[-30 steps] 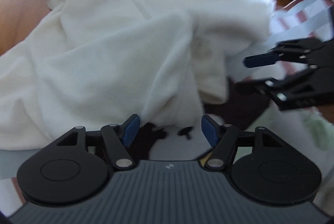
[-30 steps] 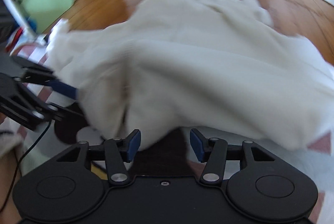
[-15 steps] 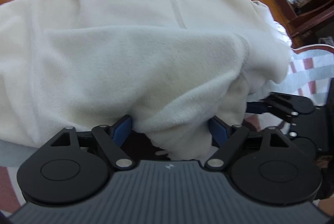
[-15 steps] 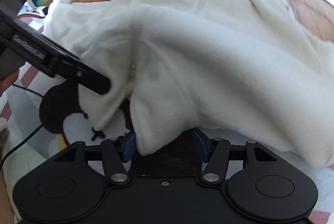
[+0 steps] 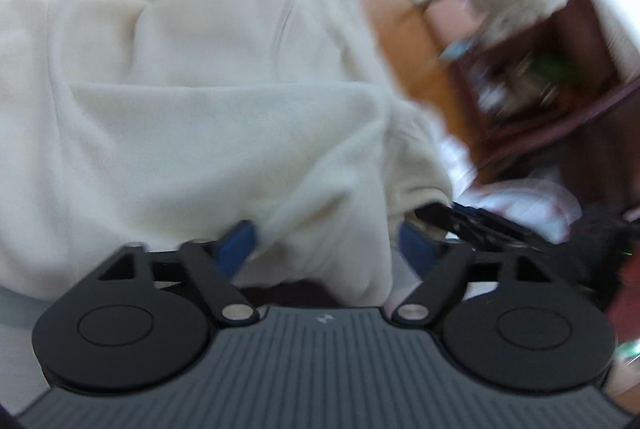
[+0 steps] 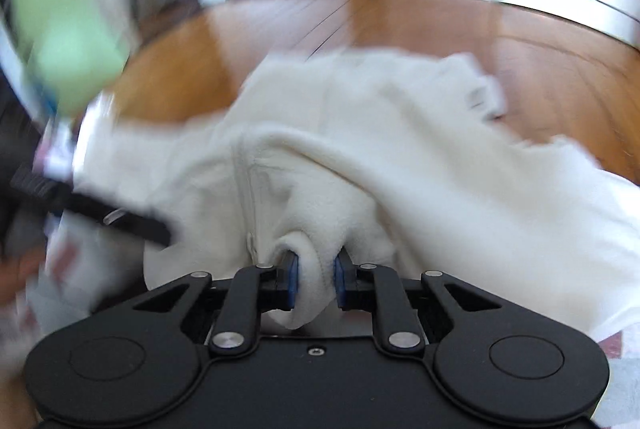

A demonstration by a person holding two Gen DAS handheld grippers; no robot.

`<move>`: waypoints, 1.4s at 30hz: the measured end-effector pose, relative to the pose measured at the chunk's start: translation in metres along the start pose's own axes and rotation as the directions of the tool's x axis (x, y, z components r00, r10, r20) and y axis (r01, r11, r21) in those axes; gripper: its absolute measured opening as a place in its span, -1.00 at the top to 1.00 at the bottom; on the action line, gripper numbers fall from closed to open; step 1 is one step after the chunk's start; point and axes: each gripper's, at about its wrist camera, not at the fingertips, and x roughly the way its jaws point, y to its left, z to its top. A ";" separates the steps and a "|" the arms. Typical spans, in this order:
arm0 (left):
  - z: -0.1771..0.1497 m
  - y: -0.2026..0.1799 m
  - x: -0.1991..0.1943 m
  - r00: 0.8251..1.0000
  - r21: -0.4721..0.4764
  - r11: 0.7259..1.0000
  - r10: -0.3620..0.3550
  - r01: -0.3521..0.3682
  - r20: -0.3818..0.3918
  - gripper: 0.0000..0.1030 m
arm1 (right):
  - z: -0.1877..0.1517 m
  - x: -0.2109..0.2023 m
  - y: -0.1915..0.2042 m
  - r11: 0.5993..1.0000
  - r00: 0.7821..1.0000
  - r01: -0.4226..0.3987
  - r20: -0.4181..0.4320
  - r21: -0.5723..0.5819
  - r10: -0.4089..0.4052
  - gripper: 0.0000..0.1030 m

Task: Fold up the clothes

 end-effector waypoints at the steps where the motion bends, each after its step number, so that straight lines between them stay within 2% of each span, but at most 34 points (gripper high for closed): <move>1: 0.002 0.001 -0.001 1.000 -0.010 1.000 -0.014 0.014 0.008 -0.39 | 0.010 -0.004 -0.012 0.999 1.000 0.004 0.023 0.051 -0.006 0.62; 4: -0.003 -0.002 0.009 0.998 -0.013 0.999 -0.052 0.051 -0.026 -0.39 | 0.030 -0.004 -0.035 0.991 0.999 0.031 0.033 0.134 -0.036 0.62; 8: -0.014 -0.029 0.022 0.992 0.100 0.992 -0.073 0.083 -0.100 -0.46 | 0.036 0.010 -0.042 0.991 0.996 0.089 -0.002 0.101 -0.089 0.62; 10: -0.023 -0.049 0.026 0.994 0.208 0.977 -0.031 0.052 -0.100 -0.47 | 0.040 0.016 -0.047 0.990 0.996 0.093 -0.018 0.104 -0.092 0.62; 12: -0.036 -0.074 0.031 0.996 0.371 0.928 0.058 -0.031 -0.062 -0.59 | 0.045 0.024 -0.051 0.989 0.996 0.084 -0.037 0.124 -0.080 0.62; 13: -0.040 -0.078 0.037 0.993 0.411 0.909 0.103 -0.072 -0.054 -0.67 | 0.047 0.028 -0.054 0.988 0.996 0.079 -0.046 0.134 -0.074 0.60; 15: -0.048 -0.086 0.050 0.981 0.484 0.862 0.192 -0.153 -0.032 -0.72 | 0.051 0.033 -0.059 0.984 0.996 0.065 -0.069 0.165 -0.054 0.56; 18: -0.044 -0.067 0.073 0.968 0.389 0.902 0.236 -0.185 -0.087 -0.76 | 0.050 0.034 -0.066 0.974 0.996 0.036 -0.083 0.222 -0.018 0.52; 21: -0.033 -0.049 0.085 0.966 0.282 0.931 0.254 -0.231 -0.048 -0.72 | 0.039 0.035 -0.066 0.972 0.994 0.060 -0.103 0.226 -0.037 0.46; 22: -0.032 -0.045 0.084 0.971 0.271 0.936 0.237 -0.223 -0.022 -0.51 | 0.035 0.037 -0.066 0.973 0.992 0.075 -0.117 0.220 -0.050 0.44; 23: -0.031 -0.045 0.082 0.965 0.293 0.923 0.262 -0.250 -0.002 -0.21 | 0.029 0.038 -0.065 0.973 0.990 0.089 -0.128 0.213 -0.063 0.41; 24: -0.031 -0.045 0.081 0.958 0.314 0.908 0.286 -0.278 0.018 0.46 | 0.024 0.039 -0.064 0.974 0.988 0.104 -0.134 0.203 -0.078 0.41; 25: -0.030 -0.048 0.077 0.945 0.356 0.880 0.326 -0.316 0.032 0.71 | 0.020 0.039 -0.063 0.976 0.987 0.116 -0.132 0.187 -0.092 0.59; 26: -0.029 -0.050 0.074 0.930 0.396 0.848 0.364 -0.353 0.048 0.71 | 0.018 0.037 -0.061 0.980 0.987 0.118 -0.129 0.163 -0.097 0.85; 27: -0.026 -0.054 0.062 0.931 0.405 0.843 0.359 -0.354 0.065 0.72 | 0.019 0.033 -0.058 0.985 0.988 0.110 -0.126 0.132 -0.094 0.84; 29: -0.018 -0.064 0.025 0.942 0.392 0.858 0.320 -0.333 0.101 0.73 | 0.030 0.010 -0.049 0.993 0.993 0.074 -0.100 0.090 -0.065 0.84; 32: -0.014 -0.087 -0.048 0.964 0.380 0.885 0.248 -0.267 0.101 0.74 | 0.047 -0.045 -0.037 0.993 0.994 -0.072 -0.077 0.094 0.079 0.84; 34: -0.019 -0.098 -0.086 0.974 0.402 0.888 0.224 -0.222 0.044 0.75 | 0.046 -0.080 -0.024 0.982 0.977 -0.172 -0.117 0.076 0.181 0.84; 36: -0.032 -0.092 -0.105 0.967 0.395 0.896 0.248 -0.204 -0.064 0.75 | 0.027 -0.092 -0.009 0.972 0.943 -0.233 -0.236 0.033 0.234 0.84; 38: -0.046 -0.076 -0.092 0.932 0.350 0.911 0.301 -0.218 -0.202 0.74 | -0.007 -0.077 0.000 0.975 0.892 -0.218 -0.400 0.033 0.213 0.84; 39: -0.056 -0.065 -0.083 0.910 0.323 0.918 0.320 -0.229 -0.263 0.73 | -0.024 -0.068 0.004 0.978 0.860 -0.205 -0.471 0.034 0.197 0.84; 40: -0.065 -0.056 -0.072 0.887 0.309 0.920 0.338 -0.241 -0.315 0.72 | -0.038 -0.055 0.006 0.984 0.839 -0.173 -0.518 0.040 0.169 0.84; 42: -0.082 -0.050 -0.054 0.840 0.342 0.895 0.407 -0.288 -0.359 0.69 | -0.061 -0.032 0.009 0.992 0.792 -0.118 -0.598 0.045 0.121 0.75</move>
